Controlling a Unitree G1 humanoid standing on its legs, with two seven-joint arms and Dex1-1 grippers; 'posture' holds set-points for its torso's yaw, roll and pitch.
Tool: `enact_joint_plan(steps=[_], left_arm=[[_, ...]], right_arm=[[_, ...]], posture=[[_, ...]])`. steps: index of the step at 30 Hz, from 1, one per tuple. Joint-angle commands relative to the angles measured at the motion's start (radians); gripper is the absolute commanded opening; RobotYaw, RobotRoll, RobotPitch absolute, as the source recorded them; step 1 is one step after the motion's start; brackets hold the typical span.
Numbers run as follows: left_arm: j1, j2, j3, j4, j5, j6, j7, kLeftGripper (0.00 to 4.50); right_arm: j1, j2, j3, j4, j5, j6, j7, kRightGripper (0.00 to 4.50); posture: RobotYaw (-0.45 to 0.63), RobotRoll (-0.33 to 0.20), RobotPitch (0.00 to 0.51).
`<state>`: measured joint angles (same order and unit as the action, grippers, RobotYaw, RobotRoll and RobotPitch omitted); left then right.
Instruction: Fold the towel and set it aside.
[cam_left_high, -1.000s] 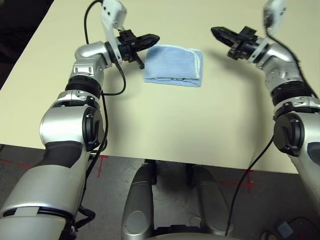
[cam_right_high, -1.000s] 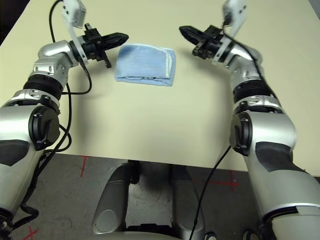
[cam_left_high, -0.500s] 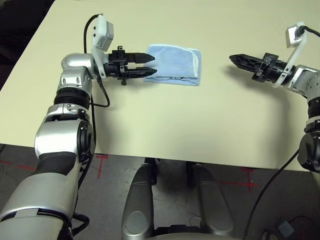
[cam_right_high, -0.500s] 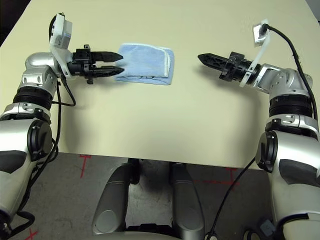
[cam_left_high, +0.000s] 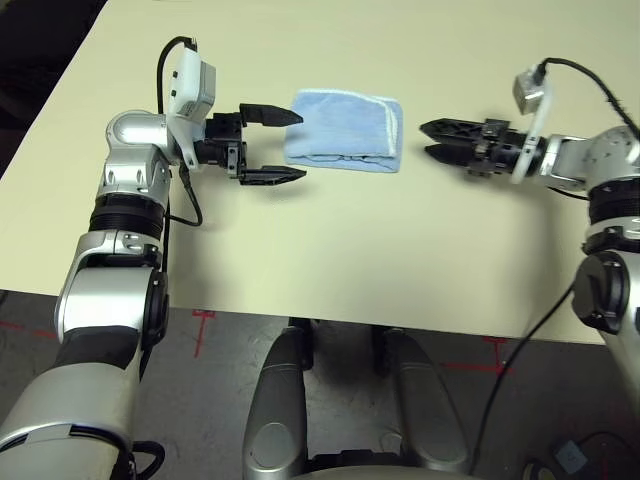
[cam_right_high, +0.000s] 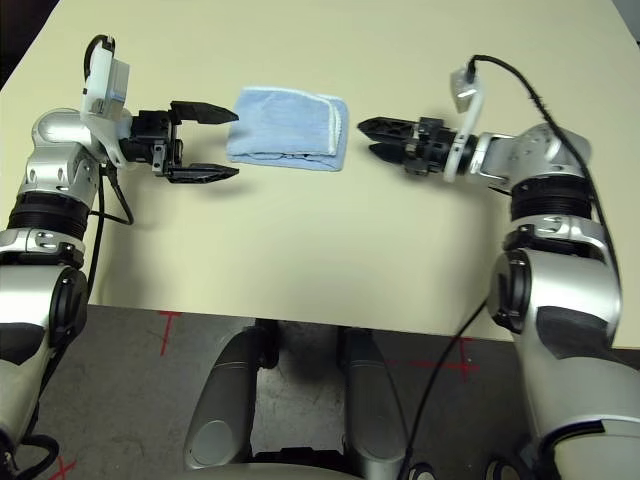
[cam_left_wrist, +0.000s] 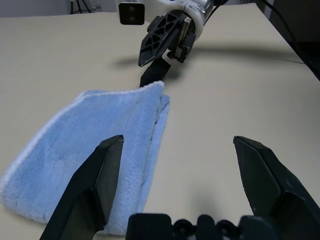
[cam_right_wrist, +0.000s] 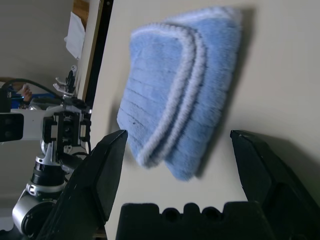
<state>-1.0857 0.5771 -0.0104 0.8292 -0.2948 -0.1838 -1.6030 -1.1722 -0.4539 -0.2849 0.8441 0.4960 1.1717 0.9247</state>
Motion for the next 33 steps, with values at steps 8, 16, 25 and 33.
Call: enact_joint_plan(steps=[8,16,25,33], left_arm=[[0.019,-0.005,-0.008,-0.056,-0.009,0.014,-0.011,4.46],[0.027,0.001,-0.019,-0.065,-0.014,0.014,-0.011,4.5],[0.024,-0.001,-0.033,-0.057,-0.013,0.008,-0.011,4.5],[0.032,-0.001,-0.042,-0.058,-0.015,0.006,-0.011,4.5]], right_arm=[[-0.061,0.124,-0.008,0.089,-0.004,-0.057,-0.126,4.5],[-0.08,0.118,-0.032,0.144,-0.008,-0.12,-0.149,3.64],[-0.073,0.096,-0.048,0.125,0.01,-0.114,-0.157,0.28],[-0.065,0.038,-0.139,0.094,0.054,-0.253,-0.186,0.02]], posture=[[0.09,0.0,0.318],[0.09,0.0,0.317],[0.07,0.0,0.316],[0.05,0.0,0.315]])
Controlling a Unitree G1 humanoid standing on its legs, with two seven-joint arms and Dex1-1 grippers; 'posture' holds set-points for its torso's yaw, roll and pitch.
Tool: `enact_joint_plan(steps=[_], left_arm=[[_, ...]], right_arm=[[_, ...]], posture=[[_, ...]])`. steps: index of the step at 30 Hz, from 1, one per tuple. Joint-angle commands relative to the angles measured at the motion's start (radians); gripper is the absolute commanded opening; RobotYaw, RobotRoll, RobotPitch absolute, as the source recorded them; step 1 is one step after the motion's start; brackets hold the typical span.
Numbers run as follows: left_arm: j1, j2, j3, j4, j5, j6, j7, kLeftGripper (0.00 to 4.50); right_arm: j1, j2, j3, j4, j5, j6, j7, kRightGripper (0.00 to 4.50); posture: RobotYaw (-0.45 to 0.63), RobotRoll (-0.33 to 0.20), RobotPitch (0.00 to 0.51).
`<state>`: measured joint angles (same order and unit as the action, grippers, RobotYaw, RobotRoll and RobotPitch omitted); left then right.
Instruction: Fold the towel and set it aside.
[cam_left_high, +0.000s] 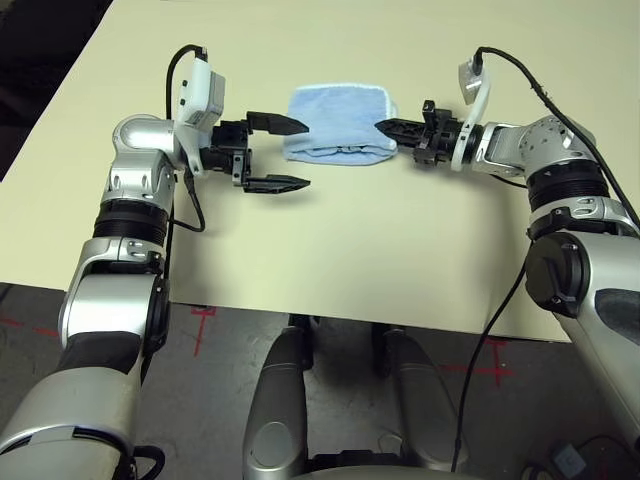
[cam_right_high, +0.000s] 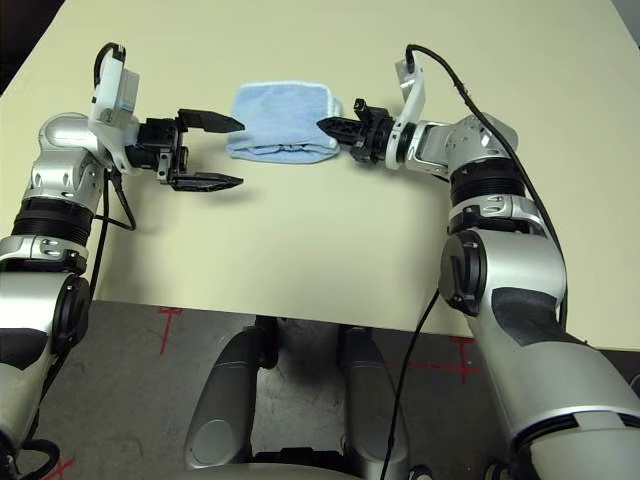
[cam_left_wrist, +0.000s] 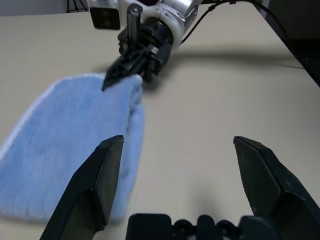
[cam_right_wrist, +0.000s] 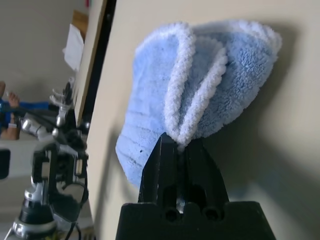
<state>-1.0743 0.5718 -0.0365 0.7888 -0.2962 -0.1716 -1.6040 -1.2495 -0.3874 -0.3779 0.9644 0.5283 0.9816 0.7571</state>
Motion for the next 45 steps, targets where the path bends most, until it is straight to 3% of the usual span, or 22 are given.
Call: enact_joint_plan(steps=[1,9,20,45], left_arm=[[0.02,0.004,-0.017,-0.017,-0.014,-0.006,-0.01,4.5],[0.021,-0.021,0.008,-0.014,-0.01,0.006,-0.01,4.5],[0.019,-0.038,0.017,-0.008,-0.003,0.01,-0.01,4.5],[0.045,-0.038,0.025,-0.044,0.005,0.029,0.005,4.5]], right_arm=[[0.011,-0.037,-0.06,-0.028,0.029,-0.085,-0.022,0.02],[0.003,-0.12,-0.222,0.032,0.06,-0.453,-0.17,0.02],[0.074,-0.229,-0.299,0.177,0.021,-0.962,-0.395,0.02],[0.145,-0.169,-0.38,0.124,0.131,-0.93,-0.592,0.02]], posture=[[0.05,0.0,0.315],[0.03,0.0,0.312],[0.0,0.0,0.313],[0.0,0.0,0.31]])
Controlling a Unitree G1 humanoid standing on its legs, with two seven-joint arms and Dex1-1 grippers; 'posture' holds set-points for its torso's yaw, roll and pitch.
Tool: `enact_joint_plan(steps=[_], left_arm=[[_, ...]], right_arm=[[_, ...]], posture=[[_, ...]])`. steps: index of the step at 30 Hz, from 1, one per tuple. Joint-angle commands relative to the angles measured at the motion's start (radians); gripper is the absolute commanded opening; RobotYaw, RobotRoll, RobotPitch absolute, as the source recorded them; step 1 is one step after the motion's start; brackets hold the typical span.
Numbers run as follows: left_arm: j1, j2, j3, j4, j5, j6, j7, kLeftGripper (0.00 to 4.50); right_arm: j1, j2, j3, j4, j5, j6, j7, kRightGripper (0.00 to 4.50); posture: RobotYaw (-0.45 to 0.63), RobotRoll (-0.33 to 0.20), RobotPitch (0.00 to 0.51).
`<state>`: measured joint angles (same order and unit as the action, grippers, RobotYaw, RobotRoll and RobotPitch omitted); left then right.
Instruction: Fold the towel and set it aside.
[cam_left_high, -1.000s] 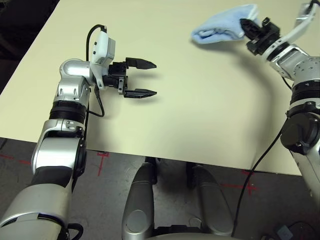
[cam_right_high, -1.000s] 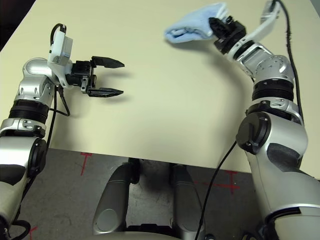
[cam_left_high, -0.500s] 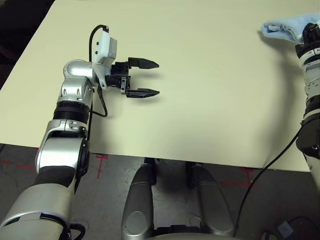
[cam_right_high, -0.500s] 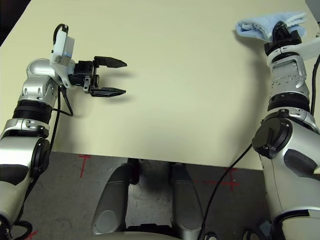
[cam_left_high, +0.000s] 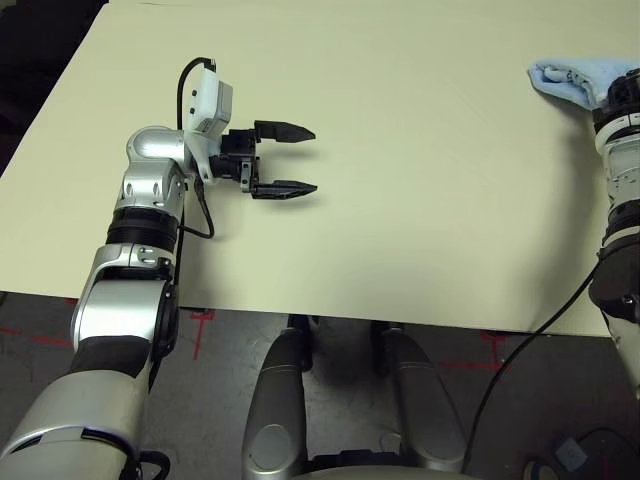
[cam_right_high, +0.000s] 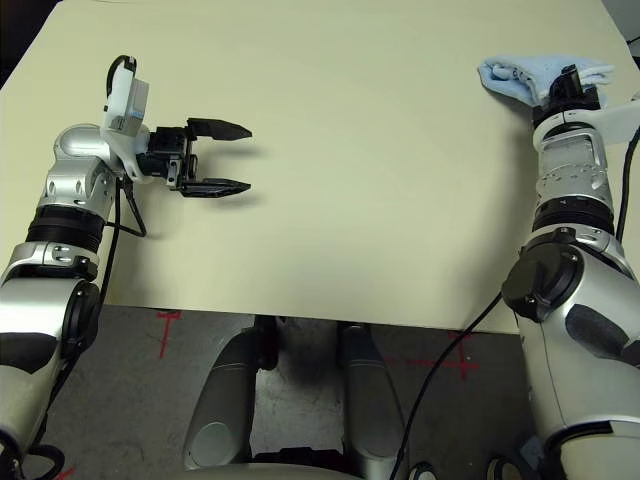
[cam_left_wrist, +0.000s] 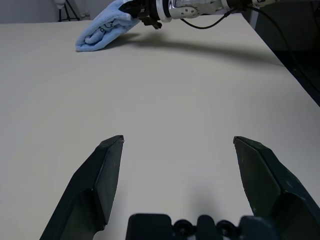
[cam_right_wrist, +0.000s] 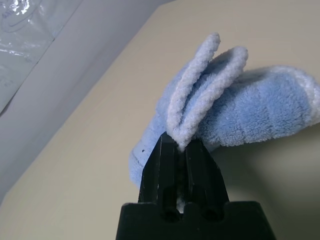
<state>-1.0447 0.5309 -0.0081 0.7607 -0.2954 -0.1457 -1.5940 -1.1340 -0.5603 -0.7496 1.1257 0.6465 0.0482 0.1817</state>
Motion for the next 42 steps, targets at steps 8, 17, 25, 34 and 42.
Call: enact_joint_plan(steps=[8,17,25,34,42], left_arm=[[0.015,0.014,-0.009,-0.009,0.018,0.021,0.0,4.5],[0.015,-0.006,0.042,0.012,0.01,0.071,0.154,4.5],[-0.042,-0.044,0.106,0.062,0.017,0.144,0.401,4.5],[-0.051,-0.114,0.25,0.122,0.046,0.037,0.992,4.5],[-0.054,-0.119,0.252,0.261,0.097,-0.09,1.16,4.5]], right_arm=[[0.074,0.041,-0.015,-0.152,0.039,0.064,-0.083,1.35],[0.242,0.097,-0.017,-0.587,0.159,0.415,-0.285,4.49],[0.449,0.199,-0.007,-1.076,0.365,0.705,-0.497,4.49],[0.381,-0.008,0.423,-0.748,-0.187,0.064,0.113,4.49],[0.109,0.101,0.489,-0.135,-0.399,-0.421,0.125,4.49]], posture=[[-0.01,0.0,0.308],[-0.02,0.0,0.305],[-0.02,0.0,0.306],[0.05,0.0,0.311],[0.12,0.0,0.322]])
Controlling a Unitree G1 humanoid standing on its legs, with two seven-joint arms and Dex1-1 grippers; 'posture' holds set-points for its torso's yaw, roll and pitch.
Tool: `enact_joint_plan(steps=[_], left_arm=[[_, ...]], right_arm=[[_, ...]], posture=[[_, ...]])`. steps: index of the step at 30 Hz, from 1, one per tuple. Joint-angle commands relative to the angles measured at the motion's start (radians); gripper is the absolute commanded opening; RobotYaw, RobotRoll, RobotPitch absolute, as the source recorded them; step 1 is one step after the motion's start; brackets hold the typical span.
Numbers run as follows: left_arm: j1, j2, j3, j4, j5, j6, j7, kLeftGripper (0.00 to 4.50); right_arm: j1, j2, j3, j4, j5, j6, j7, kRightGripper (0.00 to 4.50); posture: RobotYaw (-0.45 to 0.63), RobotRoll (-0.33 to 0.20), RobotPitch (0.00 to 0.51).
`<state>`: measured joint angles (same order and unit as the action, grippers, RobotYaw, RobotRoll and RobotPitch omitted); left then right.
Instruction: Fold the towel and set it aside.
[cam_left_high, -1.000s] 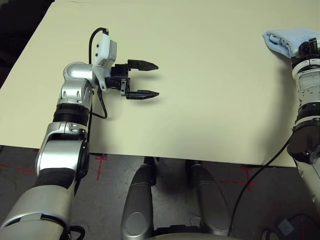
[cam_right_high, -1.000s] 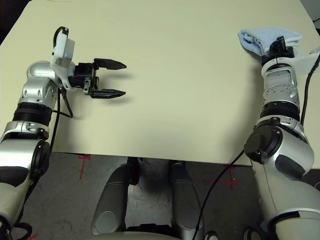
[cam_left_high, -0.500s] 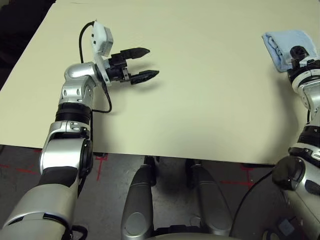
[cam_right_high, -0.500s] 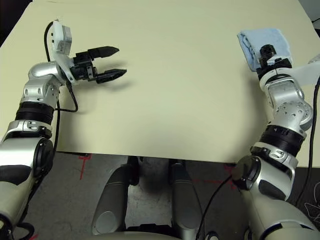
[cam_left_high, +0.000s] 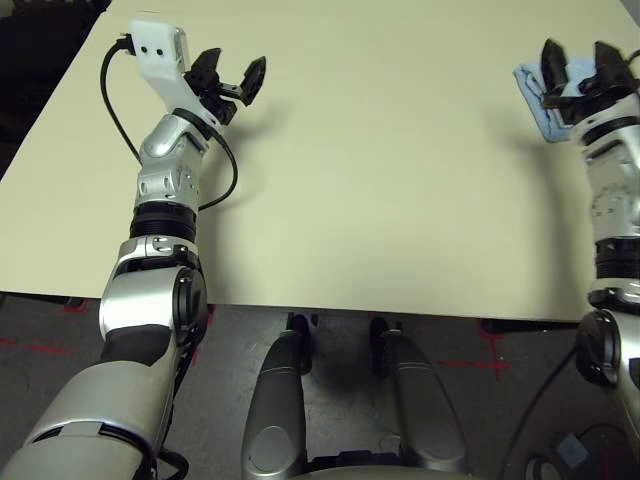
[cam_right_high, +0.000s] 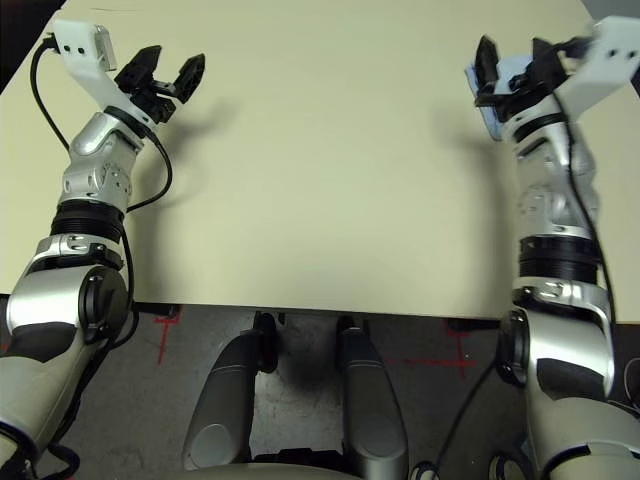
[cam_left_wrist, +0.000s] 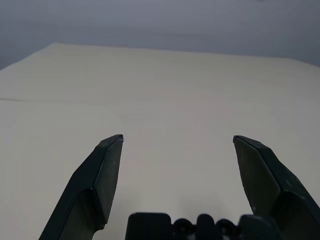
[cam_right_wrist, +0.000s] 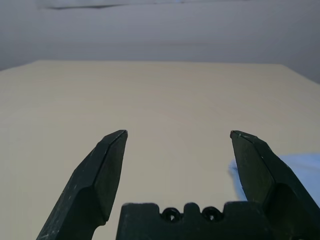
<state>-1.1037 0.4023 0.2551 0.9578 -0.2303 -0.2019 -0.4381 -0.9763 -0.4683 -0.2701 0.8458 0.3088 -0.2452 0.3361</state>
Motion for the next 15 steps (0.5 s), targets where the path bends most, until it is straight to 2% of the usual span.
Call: enact_joint_plan(steps=[1,6,11,15], left_arm=[[0.001,0.021,-0.014,0.091,0.044,-0.046,0.018,4.5],[-0.027,0.065,-0.035,0.194,0.127,-0.142,0.175,4.5],[-0.038,0.064,-0.045,0.234,0.178,-0.214,0.311,4.5],[-0.051,0.055,-0.042,0.255,0.182,-0.217,0.339,4.5]], right_arm=[[-0.071,0.015,0.013,0.194,-0.083,-0.155,-0.058,4.49],[-0.131,0.035,-0.014,0.327,-0.095,-0.206,-0.103,4.49],[-0.119,0.013,-0.047,0.342,-0.071,-0.16,-0.057,4.49],[-0.107,0.0,-0.086,0.342,-0.041,-0.134,-0.024,4.49]], posture=[[0.12,0.0,0.323],[0.13,0.0,0.33],[0.09,0.0,0.312],[0.05,0.0,0.307]])
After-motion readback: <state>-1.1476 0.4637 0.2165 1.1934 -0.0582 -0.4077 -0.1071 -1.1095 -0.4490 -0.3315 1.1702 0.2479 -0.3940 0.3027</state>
